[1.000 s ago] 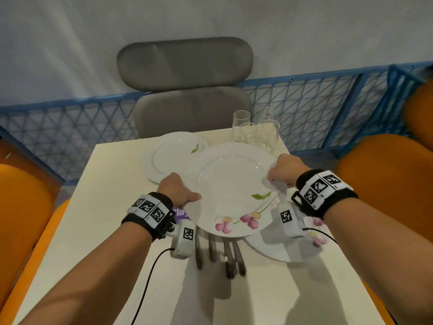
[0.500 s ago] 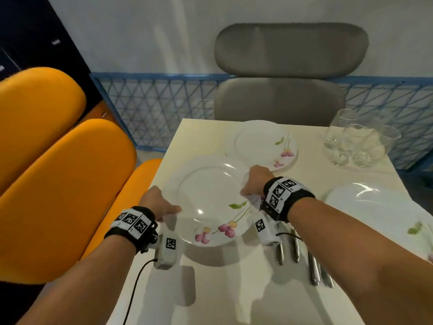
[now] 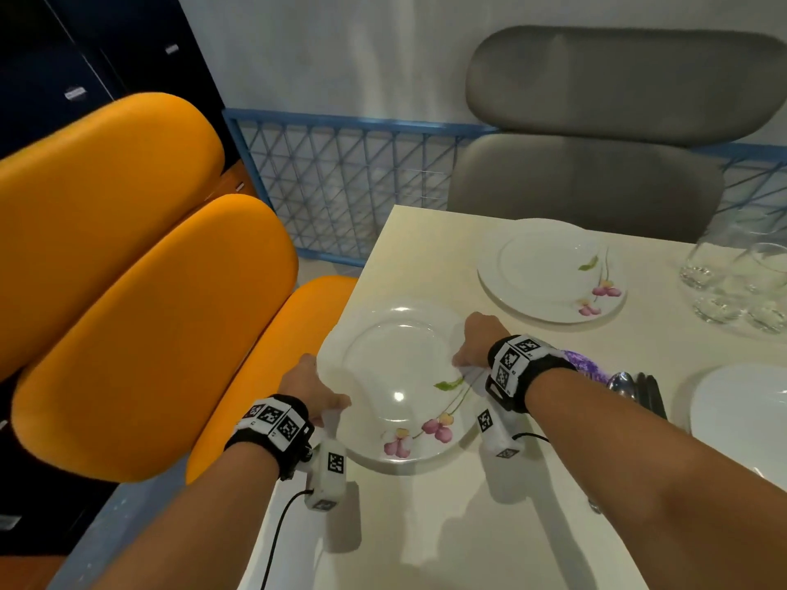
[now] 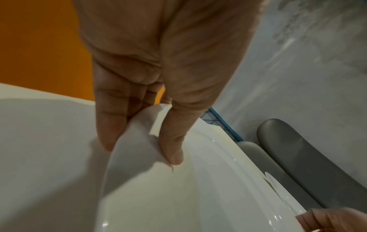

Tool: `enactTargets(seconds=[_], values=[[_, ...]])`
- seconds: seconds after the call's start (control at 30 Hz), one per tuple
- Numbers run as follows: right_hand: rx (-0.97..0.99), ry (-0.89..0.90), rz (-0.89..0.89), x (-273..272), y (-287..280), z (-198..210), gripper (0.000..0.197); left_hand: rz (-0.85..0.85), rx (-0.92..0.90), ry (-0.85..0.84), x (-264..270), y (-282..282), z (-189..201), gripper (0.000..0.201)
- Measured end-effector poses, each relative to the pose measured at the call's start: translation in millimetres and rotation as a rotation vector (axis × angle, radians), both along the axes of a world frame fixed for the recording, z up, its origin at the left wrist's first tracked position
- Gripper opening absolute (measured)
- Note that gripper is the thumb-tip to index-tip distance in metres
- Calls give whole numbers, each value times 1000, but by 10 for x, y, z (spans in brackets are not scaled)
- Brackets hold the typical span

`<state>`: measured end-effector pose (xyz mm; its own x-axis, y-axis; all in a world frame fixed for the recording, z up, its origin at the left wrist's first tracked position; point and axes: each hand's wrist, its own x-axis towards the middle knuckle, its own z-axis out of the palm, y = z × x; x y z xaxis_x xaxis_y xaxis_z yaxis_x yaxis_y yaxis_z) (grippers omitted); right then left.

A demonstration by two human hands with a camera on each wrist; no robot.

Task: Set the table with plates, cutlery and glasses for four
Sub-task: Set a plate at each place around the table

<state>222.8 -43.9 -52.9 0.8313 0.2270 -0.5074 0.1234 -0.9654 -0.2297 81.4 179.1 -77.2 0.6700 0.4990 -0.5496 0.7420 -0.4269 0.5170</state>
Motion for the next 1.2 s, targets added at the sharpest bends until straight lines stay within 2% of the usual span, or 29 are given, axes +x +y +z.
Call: enactTargets(seconds=[0.2, 0.33, 0.43, 0.57, 0.67, 0.73, 0.8, 0.87, 1.07, 1.1, 1.17, 1.2], values=[[-45, -27, 10, 19, 153, -73, 57, 36, -1, 18, 2, 68, -36, 61], [-119, -75, 19, 19, 150, -7, 55, -60, 146, 119, 78, 128, -11, 50], [-165, 64, 56, -20, 42, 71, 57, -170, 301, 146, 206, 199, -7, 43], [-124, 194, 41, -211, -106, -18, 58, -316, 389, 73, 347, 250, -49, 51], [-62, 187, -12, -232, -115, -69, 50, -326, 367, 78, 345, 263, -71, 60], [-29, 164, -71, -176, -94, -69, 58, -301, 318, 101, 314, 262, -50, 67], [-34, 121, -95, -141, -68, -57, 75, -256, 218, 110, 271, 268, -29, 72], [-7, 69, -120, -109, -37, -56, 78, -237, 147, 144, 225, 274, 6, 67], [89, -7, -203, -8, 38, -18, 45, -142, 49, 199, 104, 227, 94, 34], [65, 3, -181, -19, 32, 19, 37, -139, 60, 208, 113, 229, 96, 32], [2, 76, -127, -74, 5, 93, 21, -176, 171, 228, 171, 261, 85, 40], [-17, 137, -98, -112, -11, 97, 21, -212, 252, 229, 214, 280, 76, 42]])
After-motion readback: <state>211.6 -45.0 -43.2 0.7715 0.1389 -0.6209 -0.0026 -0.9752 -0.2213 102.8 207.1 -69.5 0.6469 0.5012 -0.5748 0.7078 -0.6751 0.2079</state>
